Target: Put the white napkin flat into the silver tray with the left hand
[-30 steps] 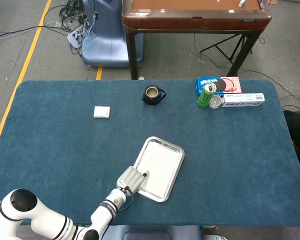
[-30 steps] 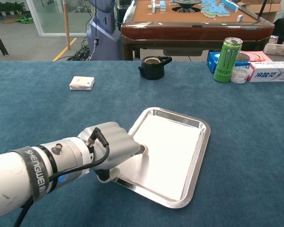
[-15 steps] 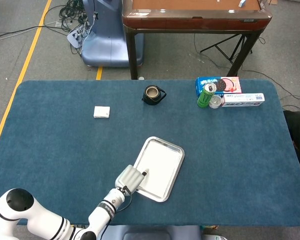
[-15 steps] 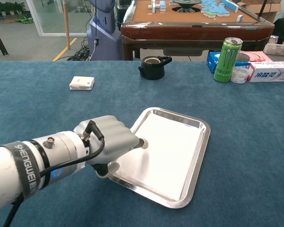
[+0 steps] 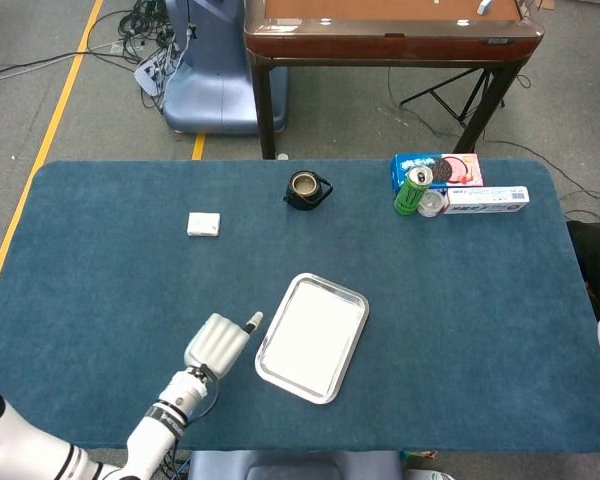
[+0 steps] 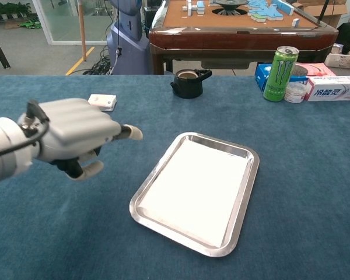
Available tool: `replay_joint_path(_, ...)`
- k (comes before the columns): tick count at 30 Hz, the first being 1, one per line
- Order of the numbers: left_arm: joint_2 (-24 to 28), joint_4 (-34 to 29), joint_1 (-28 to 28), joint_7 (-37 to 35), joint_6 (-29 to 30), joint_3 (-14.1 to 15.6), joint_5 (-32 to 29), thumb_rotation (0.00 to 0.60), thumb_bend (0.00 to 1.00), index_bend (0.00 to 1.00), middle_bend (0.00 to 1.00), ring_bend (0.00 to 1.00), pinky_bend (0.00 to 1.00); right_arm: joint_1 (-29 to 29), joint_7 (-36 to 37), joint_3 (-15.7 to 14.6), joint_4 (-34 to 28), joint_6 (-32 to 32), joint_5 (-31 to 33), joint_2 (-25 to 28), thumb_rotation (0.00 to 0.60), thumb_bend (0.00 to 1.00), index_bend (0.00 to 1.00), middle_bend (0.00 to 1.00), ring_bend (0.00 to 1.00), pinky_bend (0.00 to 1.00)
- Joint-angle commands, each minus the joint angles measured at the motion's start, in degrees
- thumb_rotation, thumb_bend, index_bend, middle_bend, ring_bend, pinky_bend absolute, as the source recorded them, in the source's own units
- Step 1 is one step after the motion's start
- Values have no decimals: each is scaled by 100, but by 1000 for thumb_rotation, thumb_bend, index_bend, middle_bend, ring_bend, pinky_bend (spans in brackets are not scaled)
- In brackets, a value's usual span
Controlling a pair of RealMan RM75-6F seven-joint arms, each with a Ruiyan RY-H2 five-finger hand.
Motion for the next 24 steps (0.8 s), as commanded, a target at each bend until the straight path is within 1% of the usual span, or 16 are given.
replay_joint_path(1,553,-178,436,-608,288,289,704,600,506,109,689,619,839,53,-192,-40,-37,-73,-56,-43,600,407,512,561,426,459)
replay_joint_path(2,695,-185,561,-805,354,369,943,600,510,115,616,561,792,71,-281,-53,-52,-100,-73,-61,600,407,512,561,426,459)
replay_joint_path(3,783,-155,656,-973,388,428,1136,600,513,123,563,515,750,86,-346,-64,-62,-123,-85,-75,600,407,512,561,426,459)
replay_joint_path(6,1002,146,985,-1630,443,610,1721,600,514,157,439,400,629,139,-562,-98,-90,-221,-109,-126,600,407,512,561,426,459)
replay_joint_path(8,1079,378,1186,-1981,513,683,2023,600,514,190,349,302,510,171,-703,-115,-110,-280,-115,-159,600,407,512,561,426,459)
replay_joint_path(9,1121,540,1324,-2181,590,728,2229,600,514,208,311,258,450,190,-792,-131,-125,-320,-124,-179,600,407,512,561,426,459)
replay_joint_path(11,1170,816,1586,-2526,774,793,2574,600,514,232,270,210,371,218,-941,-159,-154,-380,-138,-207,600,407,512,561,426,459)
replay_joint_path(14,1242,1121,1934,-3064,981,844,2883,600,514,246,249,171,302,255,-1111,-183,-177,-454,-142,-248,600,407,512,561,426,459)
replay_joint_path(18,1418,1434,2406,-3850,1167,812,3027,600,513,245,239,151,268,319,-1309,-228,-204,-590,-150,-305,600,407,512,559,427,459)
replay_joint_path(21,1495,1659,2746,-4120,1374,813,3176,600,514,245,239,151,258,355,-1441,-255,-222,-660,-159,-346,600,407,512,558,427,459)
replay_joint_path(24,1572,1739,3067,-4191,1473,800,3108,600,513,248,239,151,256,378,-1572,-276,-259,-726,-138,-373,600,407,512,558,428,459)
